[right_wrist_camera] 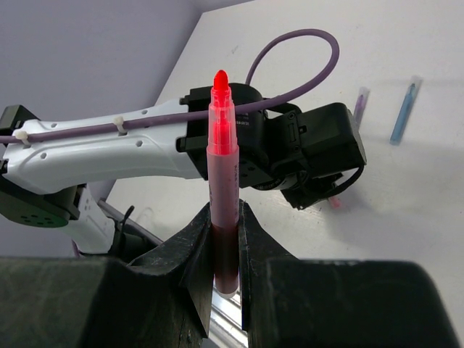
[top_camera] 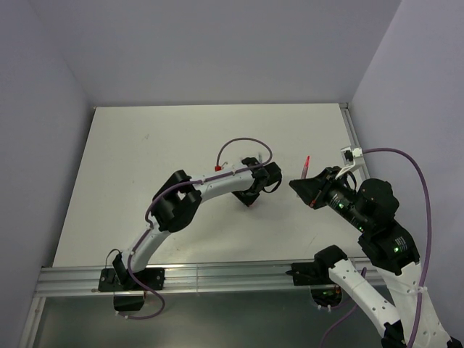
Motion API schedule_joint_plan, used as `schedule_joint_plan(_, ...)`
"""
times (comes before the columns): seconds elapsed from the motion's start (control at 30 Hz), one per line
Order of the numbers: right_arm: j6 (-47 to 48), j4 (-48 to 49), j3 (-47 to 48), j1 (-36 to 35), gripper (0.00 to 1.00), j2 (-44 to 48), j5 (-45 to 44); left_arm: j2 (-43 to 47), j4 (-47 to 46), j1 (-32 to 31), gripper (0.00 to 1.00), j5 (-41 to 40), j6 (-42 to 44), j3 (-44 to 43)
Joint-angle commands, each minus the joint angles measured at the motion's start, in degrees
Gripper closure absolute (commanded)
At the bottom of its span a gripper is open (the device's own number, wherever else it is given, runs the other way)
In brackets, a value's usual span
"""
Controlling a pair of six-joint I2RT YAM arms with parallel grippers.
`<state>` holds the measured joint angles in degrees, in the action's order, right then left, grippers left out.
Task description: Insert the pens into the pen caps
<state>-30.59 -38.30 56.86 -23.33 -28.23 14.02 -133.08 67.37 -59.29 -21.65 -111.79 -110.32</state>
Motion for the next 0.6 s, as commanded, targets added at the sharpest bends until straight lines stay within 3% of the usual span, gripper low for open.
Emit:
schedule_joint_plan(0.0,0.44,0.69,-0.35,0.13,1.00,0.45,0.30,-5.09,-6.37,0.22,1.00,7.05,2.18,6.95)
schedule_joint_plan(0.1,0.88,0.25,-0.09,0.13,1.00,0.28,0.04,-1.85,-9.10,2.68,1.00,7.24,7.01,10.38)
schedule_joint_plan(0.2,1.67,0.07,0.53,0.13,1.00,-0.95,0.22,6.75,-13.90,4.61,1.00,1.54,12.37,16.17)
schedule_joint_plan(0.33,1.67,2.61,1.85,0.13,1.00,-4.98,3.80,27.45,-27.53,8.13,1.00,-2.95,25.42,27.69)
schedule_joint_plan(0.43,0.88,6.48,2.11,0.13,1.00,-8.06,6.97,39.36,-39.58,12.25,1.00,-0.16,38.63,34.11)
schedule_joint_plan(0.57,-0.87,13.32,1.24,0.04,1.00,-11.84,12.33,49.56,-51.26,18.66,1.00,11.67,52.26,38.77)
